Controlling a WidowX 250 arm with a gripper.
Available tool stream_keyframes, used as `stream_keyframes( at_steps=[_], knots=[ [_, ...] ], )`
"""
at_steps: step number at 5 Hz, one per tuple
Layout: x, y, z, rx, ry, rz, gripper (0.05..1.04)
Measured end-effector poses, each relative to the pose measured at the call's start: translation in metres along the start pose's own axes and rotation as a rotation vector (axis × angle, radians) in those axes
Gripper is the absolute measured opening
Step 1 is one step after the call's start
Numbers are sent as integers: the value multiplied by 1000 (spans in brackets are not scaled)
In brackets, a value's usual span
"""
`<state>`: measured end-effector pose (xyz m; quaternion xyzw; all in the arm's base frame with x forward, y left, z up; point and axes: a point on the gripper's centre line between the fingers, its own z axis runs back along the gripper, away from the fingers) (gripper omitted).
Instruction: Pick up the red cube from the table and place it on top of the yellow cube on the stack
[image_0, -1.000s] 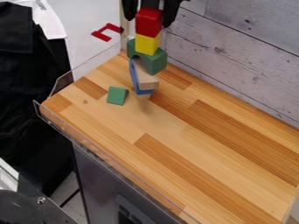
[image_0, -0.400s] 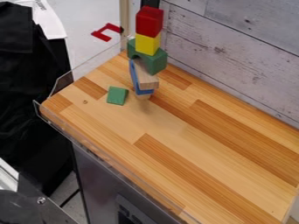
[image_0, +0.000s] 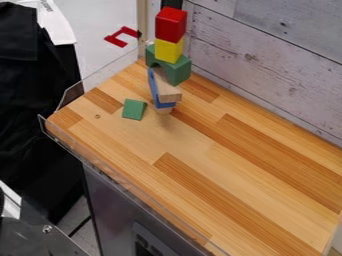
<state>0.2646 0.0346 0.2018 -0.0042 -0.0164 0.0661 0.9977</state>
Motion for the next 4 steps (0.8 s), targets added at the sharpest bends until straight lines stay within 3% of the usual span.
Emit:
stream_keyframes(
  at_steps=[2, 3, 4],
  knots=[
    [-33, -4, -50, 10, 97, -52, 999],
    [-36, 6, -75, 8, 101, 0, 999],
    [-29, 13, -89, -1, 56, 50, 999]
  ],
)
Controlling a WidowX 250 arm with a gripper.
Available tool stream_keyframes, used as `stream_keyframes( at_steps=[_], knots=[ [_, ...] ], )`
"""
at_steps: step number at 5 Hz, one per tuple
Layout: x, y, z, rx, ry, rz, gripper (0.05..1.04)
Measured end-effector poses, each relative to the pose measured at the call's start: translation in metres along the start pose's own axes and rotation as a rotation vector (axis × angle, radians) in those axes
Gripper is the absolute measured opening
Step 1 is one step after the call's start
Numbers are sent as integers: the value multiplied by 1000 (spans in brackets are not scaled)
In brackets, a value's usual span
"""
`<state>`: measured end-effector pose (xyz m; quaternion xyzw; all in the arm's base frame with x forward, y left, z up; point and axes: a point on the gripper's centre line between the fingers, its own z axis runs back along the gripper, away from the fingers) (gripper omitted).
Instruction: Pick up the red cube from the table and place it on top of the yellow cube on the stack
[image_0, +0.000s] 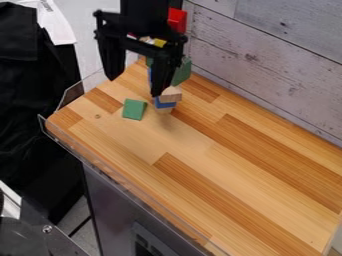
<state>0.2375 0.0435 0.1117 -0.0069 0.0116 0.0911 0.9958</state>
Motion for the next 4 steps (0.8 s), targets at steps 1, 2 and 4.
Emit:
stream_keyframes(
  at_steps=[1, 2, 4],
  knots=[
    [7, 10, -6, -30, -36, 35, 999],
    [10, 14, -11, -53, -65, 29, 999],
    [11, 15, -21, -61, -137, -77, 999]
  ],
)
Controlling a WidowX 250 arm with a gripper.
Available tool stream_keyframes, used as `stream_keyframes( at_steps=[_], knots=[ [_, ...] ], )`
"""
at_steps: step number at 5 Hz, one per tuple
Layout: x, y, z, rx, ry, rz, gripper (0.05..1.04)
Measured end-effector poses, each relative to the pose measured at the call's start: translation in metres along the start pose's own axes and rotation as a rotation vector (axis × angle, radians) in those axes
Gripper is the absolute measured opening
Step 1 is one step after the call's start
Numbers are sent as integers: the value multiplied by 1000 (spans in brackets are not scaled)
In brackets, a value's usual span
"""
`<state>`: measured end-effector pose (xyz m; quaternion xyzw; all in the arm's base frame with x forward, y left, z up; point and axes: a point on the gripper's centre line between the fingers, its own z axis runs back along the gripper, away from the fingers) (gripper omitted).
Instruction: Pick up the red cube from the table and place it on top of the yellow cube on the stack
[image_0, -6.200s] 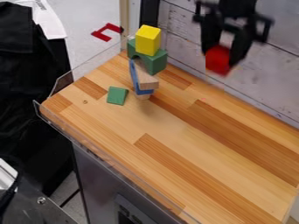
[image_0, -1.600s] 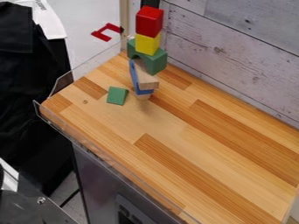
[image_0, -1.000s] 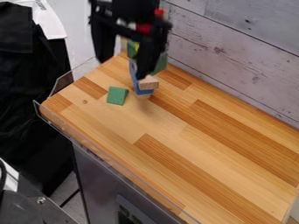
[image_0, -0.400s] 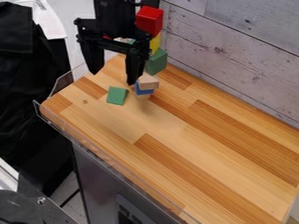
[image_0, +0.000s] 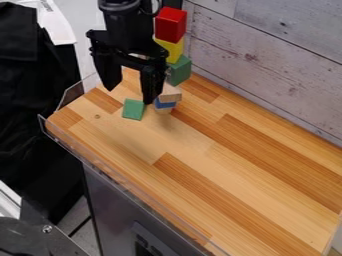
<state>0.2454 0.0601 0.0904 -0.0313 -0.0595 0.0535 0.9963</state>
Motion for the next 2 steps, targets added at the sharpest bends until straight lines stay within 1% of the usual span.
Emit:
stream_keyframes(
  at_steps=[1, 2],
  knots=[
    [3, -1, 5, 60, -97, -11, 999],
    [9, -8, 7, 108, -135, -17, 999]
  ],
)
